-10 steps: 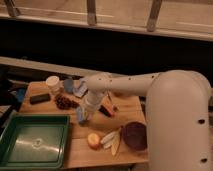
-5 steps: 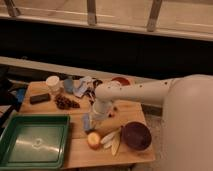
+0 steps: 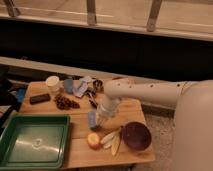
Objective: Wipe table surface with sponge
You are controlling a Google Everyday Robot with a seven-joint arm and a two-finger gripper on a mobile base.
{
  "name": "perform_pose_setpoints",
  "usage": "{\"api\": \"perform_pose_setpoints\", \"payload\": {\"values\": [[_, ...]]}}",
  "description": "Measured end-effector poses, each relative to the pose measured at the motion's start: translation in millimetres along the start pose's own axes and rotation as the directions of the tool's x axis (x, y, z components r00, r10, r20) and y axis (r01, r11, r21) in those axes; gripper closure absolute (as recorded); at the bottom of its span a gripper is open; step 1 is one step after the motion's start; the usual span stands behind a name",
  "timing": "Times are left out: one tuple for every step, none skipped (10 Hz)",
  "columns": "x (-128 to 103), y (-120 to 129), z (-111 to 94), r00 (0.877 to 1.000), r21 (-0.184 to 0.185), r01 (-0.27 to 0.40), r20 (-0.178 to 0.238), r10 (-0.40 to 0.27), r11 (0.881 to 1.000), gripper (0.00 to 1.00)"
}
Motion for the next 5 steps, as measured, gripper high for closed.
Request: {"api": "perform_pose_setpoints", "payload": {"values": [[-6.7,10.3,1.2,1.000,-0.008,0.027,0.000,-0.027,1.000,1.00],[-17.9,31.4,5.4,0.997,-0.023,0.071,-0.001,-0.071,0.997,1.00],[-24.9,49.0,10.5,0.995,-0.033,0.100,-0.005,-0.100,0.994,1.00],[-28.8,60.9,14.9,0.993,-0.043,0.117,-0.009,-0.117,0.992,1.00],[-29.9,67.1,18.0,0.992,-0.048,0.122,-0.015,-0.123,0.991,1.00]]}}
